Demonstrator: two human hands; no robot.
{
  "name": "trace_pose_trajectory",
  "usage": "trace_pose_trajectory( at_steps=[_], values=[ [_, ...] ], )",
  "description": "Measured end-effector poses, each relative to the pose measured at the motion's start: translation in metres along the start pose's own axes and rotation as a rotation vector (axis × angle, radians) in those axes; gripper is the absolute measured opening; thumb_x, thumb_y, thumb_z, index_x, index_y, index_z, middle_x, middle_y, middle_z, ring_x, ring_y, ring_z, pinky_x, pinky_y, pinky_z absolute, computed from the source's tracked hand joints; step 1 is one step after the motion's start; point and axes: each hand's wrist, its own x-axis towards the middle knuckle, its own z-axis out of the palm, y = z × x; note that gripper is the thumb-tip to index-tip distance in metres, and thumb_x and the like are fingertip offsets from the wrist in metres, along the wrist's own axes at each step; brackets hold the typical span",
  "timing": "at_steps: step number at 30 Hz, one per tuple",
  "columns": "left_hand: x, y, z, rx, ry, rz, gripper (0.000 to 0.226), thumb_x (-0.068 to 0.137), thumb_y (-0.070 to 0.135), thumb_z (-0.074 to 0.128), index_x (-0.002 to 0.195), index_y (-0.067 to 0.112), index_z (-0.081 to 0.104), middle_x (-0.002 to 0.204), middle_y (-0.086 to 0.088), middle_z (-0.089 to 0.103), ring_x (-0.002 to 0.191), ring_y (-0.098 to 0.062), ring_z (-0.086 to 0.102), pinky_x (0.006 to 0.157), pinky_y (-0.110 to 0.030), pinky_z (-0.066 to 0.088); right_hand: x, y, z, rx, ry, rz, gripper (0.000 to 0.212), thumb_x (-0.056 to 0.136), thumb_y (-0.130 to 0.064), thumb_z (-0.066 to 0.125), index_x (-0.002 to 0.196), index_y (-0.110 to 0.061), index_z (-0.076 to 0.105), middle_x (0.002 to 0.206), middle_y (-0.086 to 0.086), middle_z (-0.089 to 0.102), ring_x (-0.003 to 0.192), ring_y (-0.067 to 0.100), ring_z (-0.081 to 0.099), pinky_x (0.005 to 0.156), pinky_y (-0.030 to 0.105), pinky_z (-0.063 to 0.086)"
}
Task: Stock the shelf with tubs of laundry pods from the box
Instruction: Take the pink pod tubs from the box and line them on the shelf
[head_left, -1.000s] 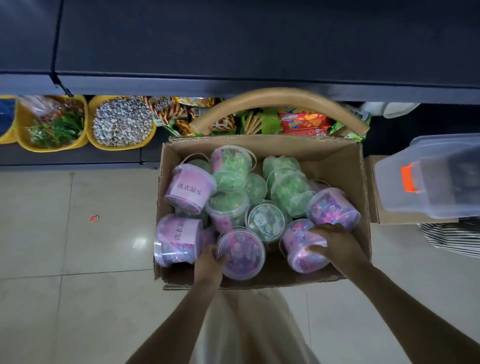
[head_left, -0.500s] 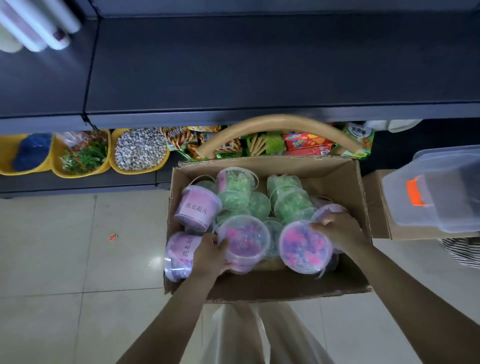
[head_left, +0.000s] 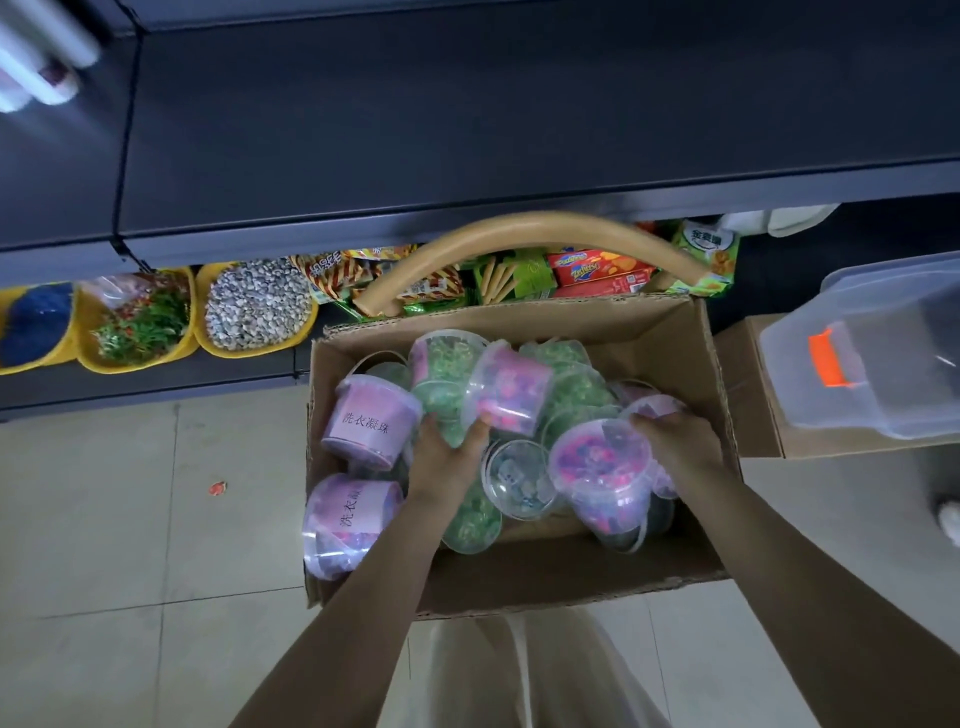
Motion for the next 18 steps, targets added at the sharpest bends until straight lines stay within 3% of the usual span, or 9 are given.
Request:
trace_pose_trajectory(
  at_steps=[4,8,11,14,16,18],
  values=[
    [0.024,0.012,0.008,0.033,0.024,-0.059,0.084,0.082,0.058,0.054,0.146,0.014,0.022,0.147,-0.011,0.038,0.134,-0.031,0.037,0.108,-0.04,0.032,-0.021,0.011,-0.004,0.221,-0.17,-0.112,0.04,0.088,-0.03,0.062,0.121,-0.007,0.058,0.115,0.006,0.061,0.113,0.026,0.056,0.086,0.026,0.041],
    [0.035,0.026,0.026,0.028,-0.052,-0.097,0.084,0.086,0.053,0.053,0.148,0.011,0.014,0.152,-0.013,0.028,0.137,-0.032,0.031,0.108,-0.039,0.03,-0.038,0.032,0.003,0.236,-0.319,-0.232,0.065,0.079,-0.023,0.073,0.134,-0.022,0.038,0.114,-0.008,0.045,0.111,0.009,0.041,0.09,0.022,0.033],
    [0.044,0.035,0.041,-0.011,-0.037,-0.142,0.083,0.086,0.049,0.056,0.148,0.012,0.013,0.149,-0.016,0.032,0.134,-0.034,0.036,0.105,-0.037,0.033,-0.032,0.065,0.017,0.084,-0.367,-0.269,0.115,0.057,-0.032,0.088,0.146,-0.027,0.015,0.141,-0.007,0.029,0.129,0.011,0.03,0.105,0.033,0.035],
    [0.056,0.04,0.053,-0.037,-0.016,-0.211,0.085,0.085,0.049,0.058,0.148,0.019,0.009,0.146,-0.019,0.035,0.128,-0.038,0.043,0.101,-0.039,0.038,-0.029,0.092,0.031,-0.266,-0.362,-0.476,0.133,0.054,-0.037,0.088,0.146,-0.03,-0.007,0.153,-0.008,0.002,0.142,0.015,0.006,0.115,0.042,0.028],
    [0.063,0.043,0.059,-0.068,0.02,-0.251,0.087,0.081,0.054,0.06,0.147,0.028,0.009,0.145,-0.021,0.035,0.123,-0.041,0.046,0.102,-0.044,0.043,-0.022,0.108,0.04,-0.402,-0.213,-0.678,0.137,0.05,-0.041,0.09,0.145,-0.025,-0.008,0.154,0.01,0.014,0.14,0.025,0.014,0.109,0.049,0.035],
    [0.071,0.045,0.062,-0.139,0.058,-0.301,0.081,0.078,0.059,0.059,0.142,0.035,0.015,0.144,-0.02,0.031,0.117,-0.041,0.047,0.096,-0.052,0.047,-0.017,0.112,0.042,-0.428,-0.199,-0.667,0.134,0.051,-0.044,0.088,0.139,-0.029,-0.011,0.152,0.014,0.025,0.14,0.027,0.022,0.109,0.047,0.035]
  ],
)
